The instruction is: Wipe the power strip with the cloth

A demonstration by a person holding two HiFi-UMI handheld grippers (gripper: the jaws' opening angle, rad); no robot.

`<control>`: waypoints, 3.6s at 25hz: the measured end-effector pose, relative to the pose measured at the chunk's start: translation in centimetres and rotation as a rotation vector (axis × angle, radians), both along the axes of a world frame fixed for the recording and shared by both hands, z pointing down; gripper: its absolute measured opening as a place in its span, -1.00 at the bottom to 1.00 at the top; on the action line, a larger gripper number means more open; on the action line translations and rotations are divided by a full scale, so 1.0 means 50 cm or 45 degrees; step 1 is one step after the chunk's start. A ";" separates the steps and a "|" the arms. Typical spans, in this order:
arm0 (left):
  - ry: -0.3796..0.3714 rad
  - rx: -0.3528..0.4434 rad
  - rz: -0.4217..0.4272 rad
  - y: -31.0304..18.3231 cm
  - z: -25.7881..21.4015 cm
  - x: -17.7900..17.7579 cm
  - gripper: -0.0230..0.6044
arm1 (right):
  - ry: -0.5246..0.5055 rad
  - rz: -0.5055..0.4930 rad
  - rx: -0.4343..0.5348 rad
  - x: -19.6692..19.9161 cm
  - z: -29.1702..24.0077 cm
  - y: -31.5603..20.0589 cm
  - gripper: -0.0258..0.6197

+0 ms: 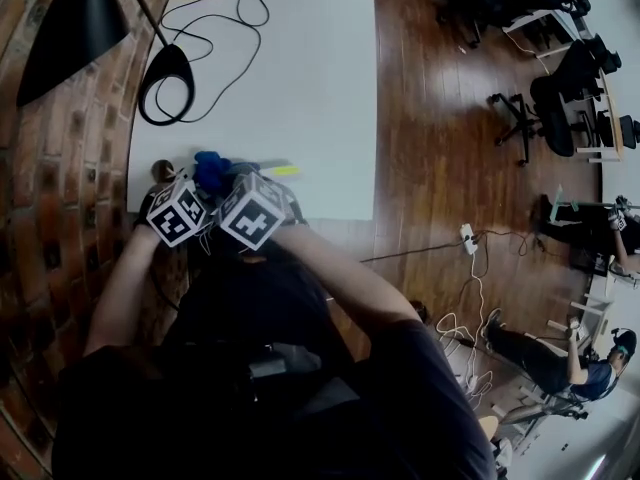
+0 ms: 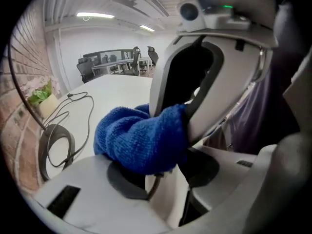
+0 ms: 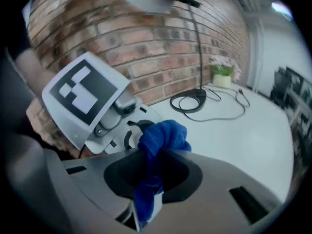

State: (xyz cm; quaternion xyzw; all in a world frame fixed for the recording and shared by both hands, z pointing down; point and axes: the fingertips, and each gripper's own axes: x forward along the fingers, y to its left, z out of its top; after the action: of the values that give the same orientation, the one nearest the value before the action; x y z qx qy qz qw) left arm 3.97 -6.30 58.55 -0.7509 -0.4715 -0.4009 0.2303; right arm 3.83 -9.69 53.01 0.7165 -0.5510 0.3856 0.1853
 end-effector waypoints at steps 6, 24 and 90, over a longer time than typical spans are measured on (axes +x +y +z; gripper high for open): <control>-0.003 0.014 0.023 -0.003 0.005 -0.002 -0.34 | -0.029 -0.013 -0.003 0.000 0.009 0.001 -0.72; -0.022 0.070 0.043 0.002 0.012 -0.003 -0.35 | -0.053 0.094 0.028 0.011 0.007 0.027 -0.73; -0.001 0.090 0.026 -0.005 0.022 -0.003 -0.34 | 0.131 0.572 0.086 0.070 0.013 0.282 -0.73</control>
State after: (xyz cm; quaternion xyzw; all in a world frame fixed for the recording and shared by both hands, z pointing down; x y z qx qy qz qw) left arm 3.81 -6.57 59.64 -0.7373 -0.4648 -0.4154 0.2605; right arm 7.34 4.43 53.65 0.8456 -0.3801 0.3615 0.0988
